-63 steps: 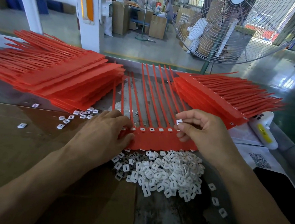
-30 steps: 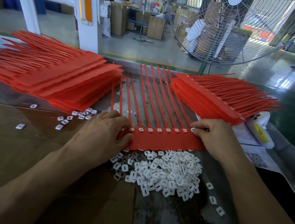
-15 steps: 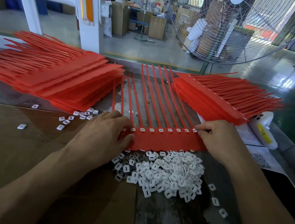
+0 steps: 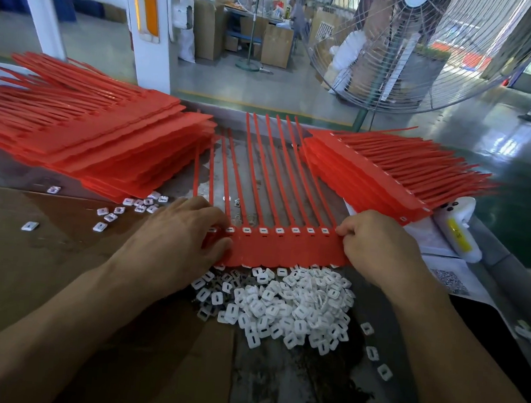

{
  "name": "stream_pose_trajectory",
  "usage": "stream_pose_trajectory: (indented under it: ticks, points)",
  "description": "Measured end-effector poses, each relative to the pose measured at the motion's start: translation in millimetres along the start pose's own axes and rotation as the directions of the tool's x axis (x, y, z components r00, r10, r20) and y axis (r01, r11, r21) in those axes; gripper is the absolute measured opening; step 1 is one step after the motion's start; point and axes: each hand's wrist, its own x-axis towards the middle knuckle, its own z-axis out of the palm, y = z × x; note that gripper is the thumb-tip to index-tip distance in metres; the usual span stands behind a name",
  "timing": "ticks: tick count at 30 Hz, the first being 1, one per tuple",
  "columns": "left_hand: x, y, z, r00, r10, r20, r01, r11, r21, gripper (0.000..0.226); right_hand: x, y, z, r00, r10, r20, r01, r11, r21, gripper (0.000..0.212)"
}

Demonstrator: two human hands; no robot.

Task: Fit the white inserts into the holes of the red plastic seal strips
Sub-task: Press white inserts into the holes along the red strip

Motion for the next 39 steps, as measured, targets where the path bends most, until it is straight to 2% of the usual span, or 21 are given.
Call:
stream_pose_trajectory:
  ticks: [3, 6, 8, 10, 11, 13, 15, 19, 23, 26, 31, 33, 35, 39]
  points:
    - [-1.5, -0.1, -2.1, 1.000, 0.004, -0.008, -0.004, 1.000, -0.009, 0.039, -2.6, 0.2, 1.2, 1.000, 0.006, -0.020, -0.005, 1.000, 0.028, 0.031]
    - [-0.6, -1.8, -3.5, 0.998, 0.021, -0.051, -0.021, 1.000, 0.011, 0.037, -6.1, 6.6, 5.0, 0.994, 0.050, -0.102, -0.026, 0.974, 0.224, 0.025]
    - [-1.0, -3.7, -7.7, 0.996, -0.020, -0.091, 0.023, 0.999, 0.032, 0.031, -4.4, 8.3, 6.3, 0.995, 0.069, -0.075, -0.046, 0.961, 0.272, 0.020]
    - [-3.4, -4.9, -13.6, 0.987, -0.111, -0.116, 0.119, 0.990, 0.073, 0.018, -4.1, 8.7, 6.8, 0.998, 0.069, -0.011, -0.064, 0.965, 0.253, 0.032]
    - [-4.4, -6.0, -16.4, 0.980, -0.159, -0.122, 0.172, 0.980, 0.100, 0.019, -4.2, 8.1, 7.2, 0.998, 0.069, -0.001, -0.067, 0.969, 0.238, 0.037]
    - [-5.4, -8.7, -17.5, 0.966, -0.231, -0.119, 0.247, 0.958, 0.146, 0.036, -4.3, 7.6, 8.4, 0.998, 0.067, -0.014, -0.062, 0.972, 0.225, 0.038]
    - [-4.5, -10.5, -16.4, 0.960, -0.258, -0.111, 0.273, 0.949, 0.158, 0.045, -3.5, 8.1, 11.7, 0.997, 0.064, -0.040, -0.050, 0.962, 0.268, 0.037]
    - [-2.5, -8.9, -17.2, 0.952, -0.298, -0.075, 0.303, 0.950, 0.071, 0.045, 1.5, 9.1, 15.7, 0.988, 0.125, -0.093, -0.061, 0.860, 0.506, 0.025]
    - [1.0, -13.1, -14.9, 0.939, -0.342, -0.033, 0.341, 0.939, -0.040, 0.046, 5.5, 9.5, 18.7, 0.989, 0.132, -0.062, -0.041, 0.663, 0.748, 0.014]
    - [3.6, -13.5, -10.8, 0.938, -0.343, -0.048, 0.336, 0.935, -0.113, 0.043, 4.1, 9.9, 19.4, 0.998, 0.055, -0.018, -0.017, 0.575, 0.818, 0.004]
    - [7.1, -14.2, -3.2, 0.933, -0.352, -0.073, 0.316, 0.900, -0.300, 0.037, 4.9, 12.0, 12.0, 0.997, 0.037, 0.073, -0.082, 0.429, 0.900, 0.007]
    - [7.1, -14.3, -1.0, 0.931, -0.359, -0.061, 0.311, 0.871, -0.380, 0.036, 3.5, 13.9, 9.5, 0.988, -0.011, 0.156, -0.138, 0.409, 0.902, 0.012]
    - [6.6, -12.8, -1.2, 0.933, -0.357, -0.051, 0.301, 0.848, -0.436, 0.035, 1.2, 14.4, 8.7, 0.975, -0.047, 0.219, -0.177, 0.436, 0.882, 0.018]
    - [5.5, -2.8, -2.3, 0.945, -0.328, -0.019, 0.272, 0.813, -0.515, 0.032, 3.3, 22.7, -2.5, 0.991, -0.020, 0.129, -0.105, 0.469, 0.877, 0.020]
